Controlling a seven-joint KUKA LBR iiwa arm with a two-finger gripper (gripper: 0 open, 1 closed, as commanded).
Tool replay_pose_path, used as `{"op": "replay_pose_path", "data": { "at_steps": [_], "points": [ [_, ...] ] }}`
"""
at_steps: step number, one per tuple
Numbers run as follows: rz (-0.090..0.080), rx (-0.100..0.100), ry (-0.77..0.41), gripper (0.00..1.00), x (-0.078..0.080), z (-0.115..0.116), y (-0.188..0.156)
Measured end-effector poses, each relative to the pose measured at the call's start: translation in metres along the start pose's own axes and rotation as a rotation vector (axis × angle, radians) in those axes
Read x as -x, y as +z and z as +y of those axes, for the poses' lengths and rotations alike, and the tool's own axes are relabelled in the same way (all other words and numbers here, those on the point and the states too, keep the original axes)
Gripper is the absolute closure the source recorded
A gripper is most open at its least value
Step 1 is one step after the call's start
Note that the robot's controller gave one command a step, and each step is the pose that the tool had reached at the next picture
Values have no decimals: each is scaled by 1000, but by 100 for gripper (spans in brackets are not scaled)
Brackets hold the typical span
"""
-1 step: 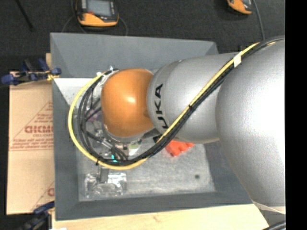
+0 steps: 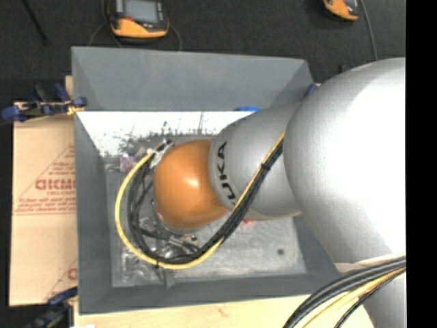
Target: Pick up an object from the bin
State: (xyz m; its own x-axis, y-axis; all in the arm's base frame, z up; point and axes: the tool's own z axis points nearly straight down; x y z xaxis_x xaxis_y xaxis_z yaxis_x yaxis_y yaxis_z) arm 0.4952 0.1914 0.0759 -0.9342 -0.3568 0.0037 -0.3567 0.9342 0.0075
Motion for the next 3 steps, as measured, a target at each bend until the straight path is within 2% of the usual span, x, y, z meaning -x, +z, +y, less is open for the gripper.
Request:
{"op": "replay_pose_path", "data": {
  "at_steps": [1, 2, 3],
  "points": [
    [7, -2, 5, 100, -1, -2, -1],
    [2, -9, 78, 100, 7, 1, -1],
    [-5, -8, 76, 100, 12, 3, -1]
  ]
}}
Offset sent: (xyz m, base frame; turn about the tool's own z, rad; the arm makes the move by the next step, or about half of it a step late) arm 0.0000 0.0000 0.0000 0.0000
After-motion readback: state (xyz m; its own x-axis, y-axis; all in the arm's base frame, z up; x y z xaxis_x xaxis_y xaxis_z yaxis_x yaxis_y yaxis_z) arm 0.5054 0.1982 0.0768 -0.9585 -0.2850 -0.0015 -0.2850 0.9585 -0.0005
